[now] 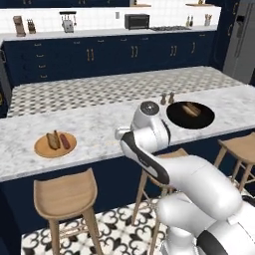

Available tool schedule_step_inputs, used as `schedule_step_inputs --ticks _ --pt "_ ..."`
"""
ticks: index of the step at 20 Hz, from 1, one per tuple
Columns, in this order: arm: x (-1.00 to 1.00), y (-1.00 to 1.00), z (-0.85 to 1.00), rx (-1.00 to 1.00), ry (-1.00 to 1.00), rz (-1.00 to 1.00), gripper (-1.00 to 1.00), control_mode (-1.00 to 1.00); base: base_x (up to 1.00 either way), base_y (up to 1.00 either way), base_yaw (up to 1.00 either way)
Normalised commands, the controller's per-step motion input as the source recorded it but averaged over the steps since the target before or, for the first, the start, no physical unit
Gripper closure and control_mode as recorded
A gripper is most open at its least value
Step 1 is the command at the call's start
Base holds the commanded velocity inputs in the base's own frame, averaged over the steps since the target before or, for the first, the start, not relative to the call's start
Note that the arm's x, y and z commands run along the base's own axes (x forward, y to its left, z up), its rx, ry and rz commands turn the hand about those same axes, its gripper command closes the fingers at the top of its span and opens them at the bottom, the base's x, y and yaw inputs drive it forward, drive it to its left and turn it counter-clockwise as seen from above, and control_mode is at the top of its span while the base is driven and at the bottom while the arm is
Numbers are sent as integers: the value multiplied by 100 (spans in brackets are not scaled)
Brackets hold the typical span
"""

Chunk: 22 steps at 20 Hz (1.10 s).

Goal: Place one bun and one sausage from the bowl on each plate.

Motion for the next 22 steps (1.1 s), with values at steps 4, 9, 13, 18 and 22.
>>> schedule_step_inputs --ticks 4,9,13,18,22 --pt "0 0 0 0 0 0 -100 100 3 -100 0" --pt "0 0 0 0 0 0 -100 100 4 -100 0" --pt "0 0 0 0 0 0 -100 100 13 -100 0" --pt "0 0 0 0 0 0 -100 100 78 -66 13" --pt "0 0 0 0 0 0 -100 100 80 10 25"
